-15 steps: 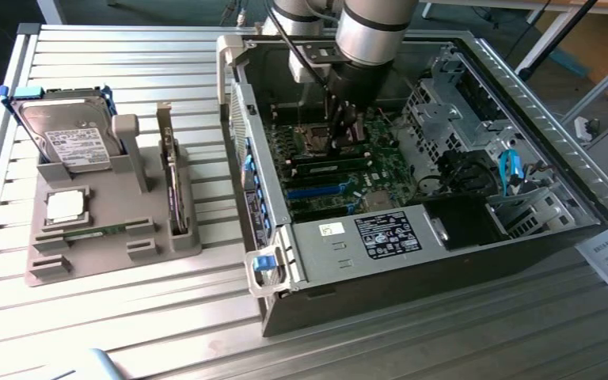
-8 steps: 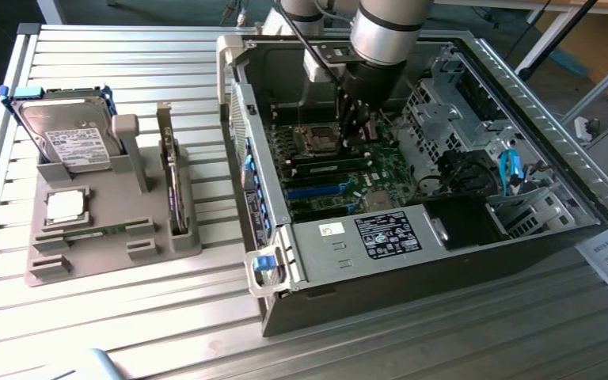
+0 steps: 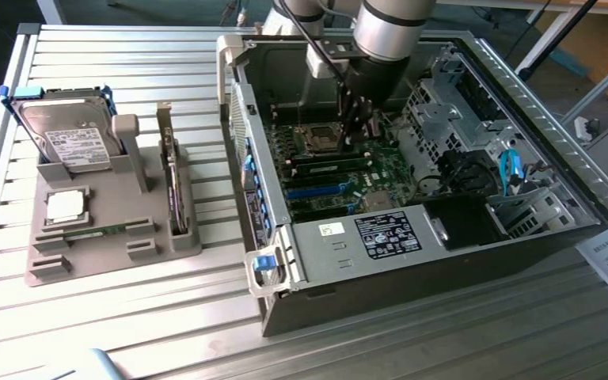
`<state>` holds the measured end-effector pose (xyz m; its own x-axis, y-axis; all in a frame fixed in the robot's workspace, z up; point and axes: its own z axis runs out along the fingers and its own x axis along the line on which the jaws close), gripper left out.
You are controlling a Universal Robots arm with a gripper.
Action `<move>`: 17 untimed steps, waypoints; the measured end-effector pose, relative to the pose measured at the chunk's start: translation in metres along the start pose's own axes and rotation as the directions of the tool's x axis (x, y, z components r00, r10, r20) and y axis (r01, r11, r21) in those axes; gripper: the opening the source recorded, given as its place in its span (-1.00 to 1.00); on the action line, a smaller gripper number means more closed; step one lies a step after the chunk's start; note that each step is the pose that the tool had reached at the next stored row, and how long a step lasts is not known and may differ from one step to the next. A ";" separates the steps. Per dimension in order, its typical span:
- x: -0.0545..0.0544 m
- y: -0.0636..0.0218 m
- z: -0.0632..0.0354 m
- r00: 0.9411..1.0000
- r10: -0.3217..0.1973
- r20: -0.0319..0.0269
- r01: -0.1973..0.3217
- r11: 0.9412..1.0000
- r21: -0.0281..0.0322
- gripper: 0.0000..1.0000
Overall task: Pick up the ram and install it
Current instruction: 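Press down the ram until it locks into place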
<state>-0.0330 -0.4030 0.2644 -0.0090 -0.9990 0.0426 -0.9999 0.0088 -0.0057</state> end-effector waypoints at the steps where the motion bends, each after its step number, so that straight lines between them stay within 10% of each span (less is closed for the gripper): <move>1: 0.000 0.0000 -0.0017 1.000 0.000 0.000 0.000 1.000 0.000 -0.79; 17: 0.001 -0.0002 -0.0337 1.000 0.000 0.000 0.000 1.000 -0.004 -0.79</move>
<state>-0.0330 -0.4030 0.2981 -0.0088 -0.9990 0.0428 -1.0000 0.0088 -0.0014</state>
